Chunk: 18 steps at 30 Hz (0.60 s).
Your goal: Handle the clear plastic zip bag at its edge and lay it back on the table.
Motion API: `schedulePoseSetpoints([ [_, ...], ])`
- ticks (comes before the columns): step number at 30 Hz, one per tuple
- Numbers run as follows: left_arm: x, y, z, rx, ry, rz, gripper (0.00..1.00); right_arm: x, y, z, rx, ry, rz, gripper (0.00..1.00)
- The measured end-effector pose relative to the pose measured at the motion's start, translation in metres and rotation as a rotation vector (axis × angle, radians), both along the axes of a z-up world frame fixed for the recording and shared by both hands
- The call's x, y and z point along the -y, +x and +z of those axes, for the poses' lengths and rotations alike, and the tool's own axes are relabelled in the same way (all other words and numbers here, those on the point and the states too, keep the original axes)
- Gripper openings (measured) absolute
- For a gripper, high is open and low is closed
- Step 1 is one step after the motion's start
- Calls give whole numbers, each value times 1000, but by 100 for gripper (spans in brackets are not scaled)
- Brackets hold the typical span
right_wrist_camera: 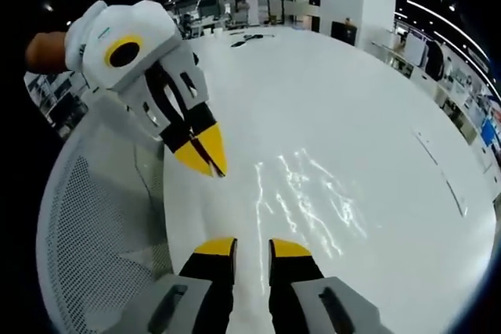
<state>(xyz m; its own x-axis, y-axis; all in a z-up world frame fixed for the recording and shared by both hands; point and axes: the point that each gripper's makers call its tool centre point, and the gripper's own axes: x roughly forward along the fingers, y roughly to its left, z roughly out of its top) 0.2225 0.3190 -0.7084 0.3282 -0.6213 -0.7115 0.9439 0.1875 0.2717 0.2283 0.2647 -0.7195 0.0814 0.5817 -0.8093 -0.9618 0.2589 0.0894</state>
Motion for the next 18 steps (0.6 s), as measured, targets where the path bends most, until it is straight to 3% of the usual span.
schedulePoseSetpoints([
  [10, 3, 1, 3, -19, -45, 11, 0, -7, -7, -7, -41, 5, -16, 10],
  [15, 2, -1, 2, -32, -55, 12, 0, -5, -10, -9, -39, -11, -1, 0],
  [18, 3, -3, 2, -29, -57, 8, 0, -3, -11, -11, -36, -29, 7, 0],
])
